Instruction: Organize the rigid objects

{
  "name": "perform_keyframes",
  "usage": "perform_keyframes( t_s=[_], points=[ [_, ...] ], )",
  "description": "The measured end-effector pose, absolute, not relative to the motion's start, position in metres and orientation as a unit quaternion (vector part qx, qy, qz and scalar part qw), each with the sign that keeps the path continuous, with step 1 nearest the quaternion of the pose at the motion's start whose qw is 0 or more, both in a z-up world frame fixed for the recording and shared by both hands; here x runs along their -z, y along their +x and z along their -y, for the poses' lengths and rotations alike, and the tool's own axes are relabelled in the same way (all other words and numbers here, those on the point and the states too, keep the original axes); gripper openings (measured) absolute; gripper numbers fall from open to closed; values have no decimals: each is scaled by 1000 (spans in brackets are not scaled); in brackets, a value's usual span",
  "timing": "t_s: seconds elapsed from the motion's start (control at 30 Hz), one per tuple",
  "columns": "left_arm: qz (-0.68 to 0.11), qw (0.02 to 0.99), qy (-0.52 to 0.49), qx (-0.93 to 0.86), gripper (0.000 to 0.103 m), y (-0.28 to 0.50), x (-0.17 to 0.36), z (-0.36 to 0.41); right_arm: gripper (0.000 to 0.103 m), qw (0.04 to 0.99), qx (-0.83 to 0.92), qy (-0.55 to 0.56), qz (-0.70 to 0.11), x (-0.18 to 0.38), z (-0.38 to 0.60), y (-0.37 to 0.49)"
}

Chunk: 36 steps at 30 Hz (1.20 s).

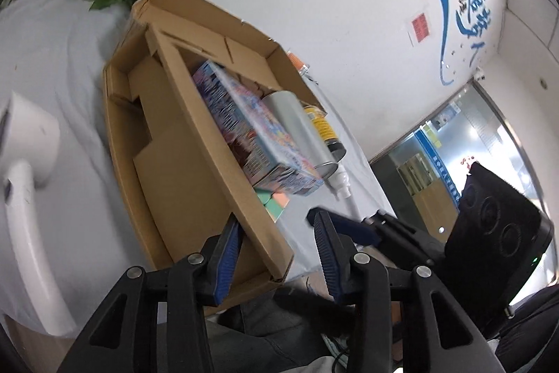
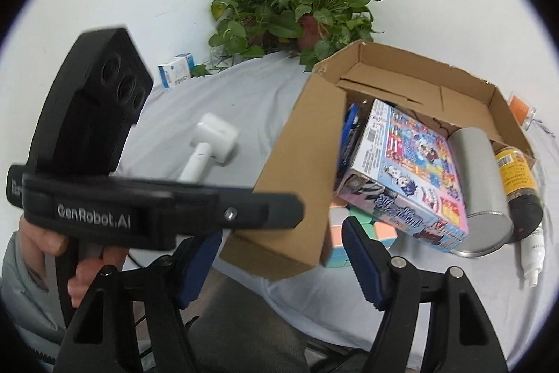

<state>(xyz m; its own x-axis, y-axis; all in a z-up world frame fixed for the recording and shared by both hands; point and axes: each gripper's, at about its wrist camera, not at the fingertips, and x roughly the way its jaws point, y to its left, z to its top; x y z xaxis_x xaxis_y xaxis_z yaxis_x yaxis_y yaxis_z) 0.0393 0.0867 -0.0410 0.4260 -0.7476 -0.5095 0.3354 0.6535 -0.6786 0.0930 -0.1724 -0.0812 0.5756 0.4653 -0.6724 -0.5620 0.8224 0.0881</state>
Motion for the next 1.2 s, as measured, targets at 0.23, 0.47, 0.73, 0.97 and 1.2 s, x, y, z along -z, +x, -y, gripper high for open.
perform_keyframes(
  t_s=[0.23,0.47,0.73,0.97,1.2],
  points=[
    [-391,825,-285,293,39,22,52,-122,40,874,-310,-64,-368,83,168,101],
    [-444,819,-291,216,39,39,91,-137,40,872,-298,-56,-384,81,167,104],
    [-478,777,-324,249,3,74,129,-105,37,875,-265,-53,-401,80,170,113],
    [-429,810,-292,273,0,74,96,-81,16,865,-271,-46,-419,86,162,122],
    [-427,839,-265,209,6,85,92,-88,13,870,-255,-58,-418,86,156,126]
  ],
)
